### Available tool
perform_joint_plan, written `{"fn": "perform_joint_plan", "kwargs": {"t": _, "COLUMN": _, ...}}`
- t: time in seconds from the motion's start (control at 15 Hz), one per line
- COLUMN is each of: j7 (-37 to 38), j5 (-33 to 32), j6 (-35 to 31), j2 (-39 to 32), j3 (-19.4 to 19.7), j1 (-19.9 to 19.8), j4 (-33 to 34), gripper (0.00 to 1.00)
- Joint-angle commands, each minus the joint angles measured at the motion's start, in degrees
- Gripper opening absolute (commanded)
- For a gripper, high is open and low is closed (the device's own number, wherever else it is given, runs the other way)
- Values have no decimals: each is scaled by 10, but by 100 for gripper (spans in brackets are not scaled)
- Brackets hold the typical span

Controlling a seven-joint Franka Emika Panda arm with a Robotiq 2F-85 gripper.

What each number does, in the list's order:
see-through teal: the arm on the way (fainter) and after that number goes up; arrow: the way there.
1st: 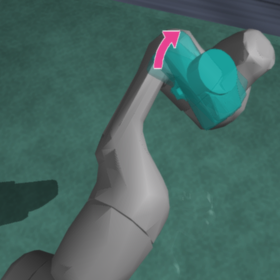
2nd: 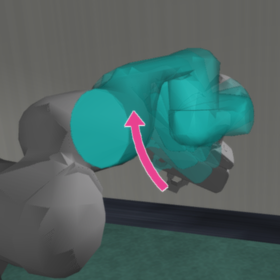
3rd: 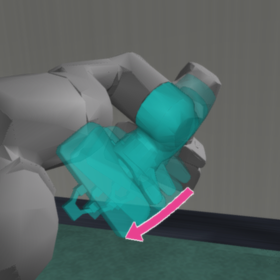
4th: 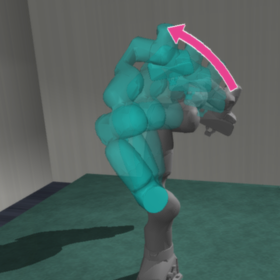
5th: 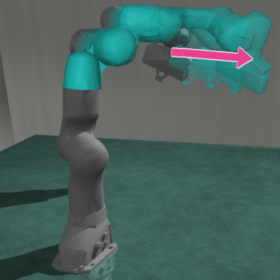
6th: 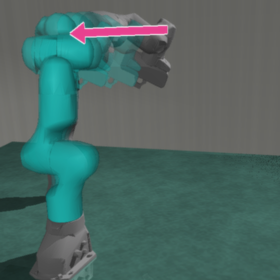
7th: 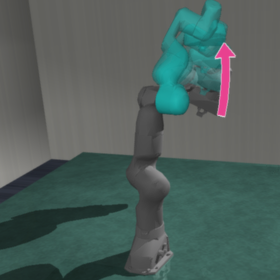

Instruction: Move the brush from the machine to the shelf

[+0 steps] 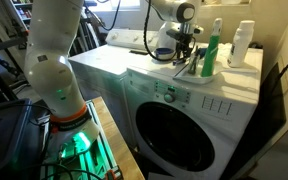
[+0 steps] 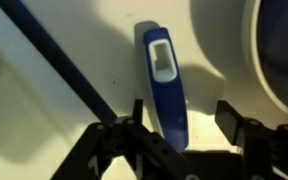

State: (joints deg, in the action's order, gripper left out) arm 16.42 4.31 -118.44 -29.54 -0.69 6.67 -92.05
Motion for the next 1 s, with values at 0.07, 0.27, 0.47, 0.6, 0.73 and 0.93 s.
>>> {"fn": "perform_joint_plan", "kwargs": {"t": 0.07, "j7": -30, "j5": 46, "j6": 21, "j2": 3, "j3": -14, "j1": -24, "j4": -2, "gripper": 35}}
{"fn": "perform_joint_plan", "kwargs": {"t": 0.27, "j7": -29, "j5": 54, "j6": 16, "j2": 8, "j3": -12, "j1": -25, "j4": -1, "gripper": 13}}
{"fn": "perform_joint_plan", "kwargs": {"t": 0.47, "j7": -28, "j5": 67, "j6": 5, "j2": 15, "j3": -14, "j1": -27, "j4": -4, "gripper": 8}}
{"fn": "perform_joint_plan", "kwargs": {"t": 0.6, "j7": -28, "j5": 80, "j6": -10, "j2": 28, "j3": -16, "j1": -28, "j4": -8, "gripper": 8}}
{"fn": "perform_joint_plan", "kwargs": {"t": 0.73, "j7": -31, "j5": 82, "j6": -27, "j2": 48, "j3": -15, "j1": -27, "j4": -13, "gripper": 8}}
{"fn": "perform_joint_plan", "kwargs": {"t": 0.93, "j7": -30, "j5": 81, "j6": -63, "j2": 75, "j3": -15, "j1": -25, "j4": -17, "gripper": 8}}
